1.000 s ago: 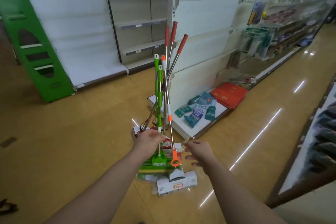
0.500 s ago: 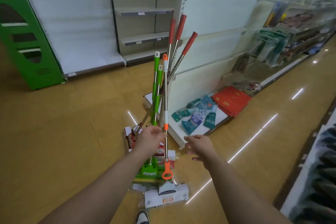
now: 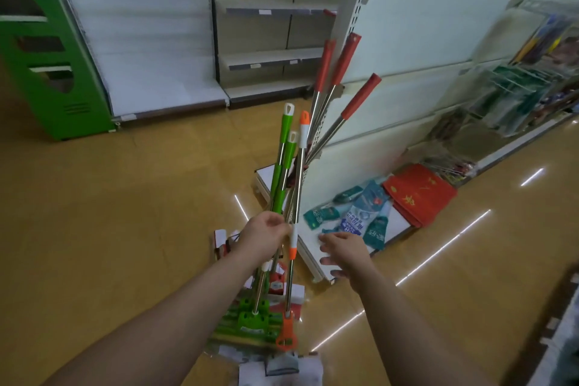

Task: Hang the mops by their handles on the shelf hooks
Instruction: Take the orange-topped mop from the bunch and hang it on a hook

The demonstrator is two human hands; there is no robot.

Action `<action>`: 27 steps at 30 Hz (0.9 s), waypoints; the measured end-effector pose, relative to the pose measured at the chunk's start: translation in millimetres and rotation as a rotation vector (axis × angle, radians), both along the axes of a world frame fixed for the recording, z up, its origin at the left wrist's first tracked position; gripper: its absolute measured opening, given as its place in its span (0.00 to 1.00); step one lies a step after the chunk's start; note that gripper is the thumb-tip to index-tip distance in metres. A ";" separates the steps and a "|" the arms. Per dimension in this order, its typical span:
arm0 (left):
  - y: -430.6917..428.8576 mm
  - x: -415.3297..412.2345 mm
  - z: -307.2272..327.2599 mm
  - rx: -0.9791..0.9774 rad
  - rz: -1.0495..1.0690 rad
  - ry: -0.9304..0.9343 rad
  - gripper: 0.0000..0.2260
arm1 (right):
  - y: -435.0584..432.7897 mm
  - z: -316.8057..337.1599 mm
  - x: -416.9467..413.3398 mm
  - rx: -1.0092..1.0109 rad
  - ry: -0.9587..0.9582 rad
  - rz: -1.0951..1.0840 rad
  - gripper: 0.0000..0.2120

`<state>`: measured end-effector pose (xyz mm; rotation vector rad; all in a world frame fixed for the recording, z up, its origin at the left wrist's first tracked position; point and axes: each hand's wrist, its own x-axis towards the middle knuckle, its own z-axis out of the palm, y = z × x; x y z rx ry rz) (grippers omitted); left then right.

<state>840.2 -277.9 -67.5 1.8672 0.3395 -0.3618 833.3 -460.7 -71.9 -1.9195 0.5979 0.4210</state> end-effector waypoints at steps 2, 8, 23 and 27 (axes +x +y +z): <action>-5.9 19.2 -3.0 -0.007 0.016 0.004 0.14 | -4.0 -4.6 22.3 0.007 0.000 0.003 0.06; -33.7 77.2 -12.8 -0.006 0.101 0.038 0.12 | -25.1 -20.3 98.0 0.016 0.001 0.072 0.05; -144.1 206.1 -57.2 0.090 0.469 0.188 0.17 | -90.3 -74.2 288.0 0.078 0.092 0.458 0.16; -149.6 227.8 -75.3 0.096 0.522 0.212 0.17 | -82.8 -89.3 314.1 0.090 0.126 0.495 0.11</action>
